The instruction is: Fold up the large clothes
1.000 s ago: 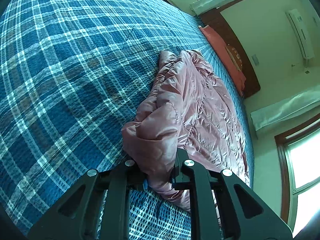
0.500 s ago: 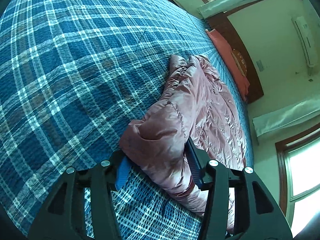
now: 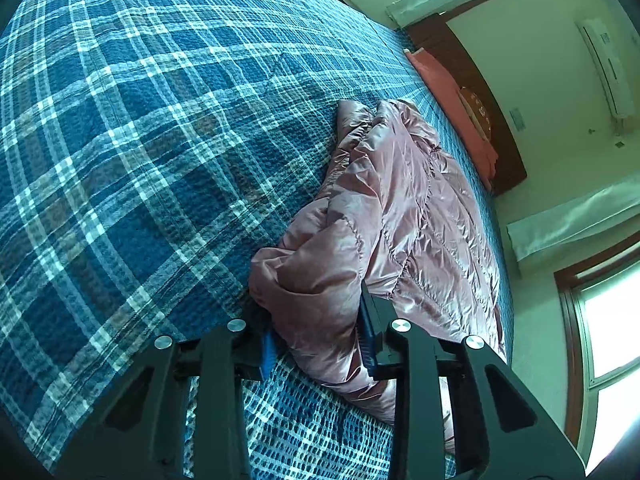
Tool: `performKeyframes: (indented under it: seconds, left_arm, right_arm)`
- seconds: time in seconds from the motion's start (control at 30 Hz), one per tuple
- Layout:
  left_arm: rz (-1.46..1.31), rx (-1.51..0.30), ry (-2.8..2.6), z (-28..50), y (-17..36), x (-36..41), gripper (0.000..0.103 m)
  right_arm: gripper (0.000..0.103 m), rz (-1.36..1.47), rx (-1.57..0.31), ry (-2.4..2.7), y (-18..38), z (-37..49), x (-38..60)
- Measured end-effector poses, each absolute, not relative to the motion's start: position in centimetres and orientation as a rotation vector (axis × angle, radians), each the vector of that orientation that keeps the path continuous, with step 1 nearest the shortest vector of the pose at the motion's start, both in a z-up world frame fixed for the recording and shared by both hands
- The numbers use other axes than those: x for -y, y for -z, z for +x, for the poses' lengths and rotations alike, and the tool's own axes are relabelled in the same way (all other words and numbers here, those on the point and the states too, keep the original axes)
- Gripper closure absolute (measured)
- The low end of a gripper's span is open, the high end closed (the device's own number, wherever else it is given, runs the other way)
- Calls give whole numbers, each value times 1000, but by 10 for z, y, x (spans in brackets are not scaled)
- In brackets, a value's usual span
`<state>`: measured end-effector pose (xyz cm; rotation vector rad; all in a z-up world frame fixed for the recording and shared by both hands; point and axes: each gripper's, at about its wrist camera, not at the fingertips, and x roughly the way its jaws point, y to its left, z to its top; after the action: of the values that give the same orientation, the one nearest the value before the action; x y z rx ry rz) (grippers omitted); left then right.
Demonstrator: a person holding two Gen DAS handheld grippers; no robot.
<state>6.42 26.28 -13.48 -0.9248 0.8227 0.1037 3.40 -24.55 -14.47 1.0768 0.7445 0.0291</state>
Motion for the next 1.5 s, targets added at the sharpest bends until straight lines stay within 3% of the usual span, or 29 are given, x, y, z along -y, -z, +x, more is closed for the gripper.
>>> performKeyframes:
  seconds: [0.17, 0.5, 0.63, 0.73, 0.93, 1.17, 1.5]
  left_arm:
    - [-913, -823, -97, 65, 132, -259, 72]
    - [-931, -824, -103, 56, 118, -281, 53]
    - [-916, -823, -123, 49, 113, -293, 51]
    - [-859, -822, -151, 46, 105, -299, 51]
    - [-467, -751, -295, 46, 59, -282, 51]
    - [-196, -684, -265, 65, 21, -232, 46]
    - [45, -772, -121, 135, 40, -114, 35]
  right_arm:
    - [68, 1079, -743, -29, 144, 33, 245]
    - [66, 1110, -735, -24, 146, 24, 257]
    - [56, 1104, -725, 20, 145, 15, 271]
    - [55, 1059, -743, 65, 138, 12, 280]
    - [55, 818, -776, 173, 103, 18, 273]
    - [55, 447, -796, 213, 50, 48, 223]
    - [55, 158, -885, -13, 37, 133, 95]
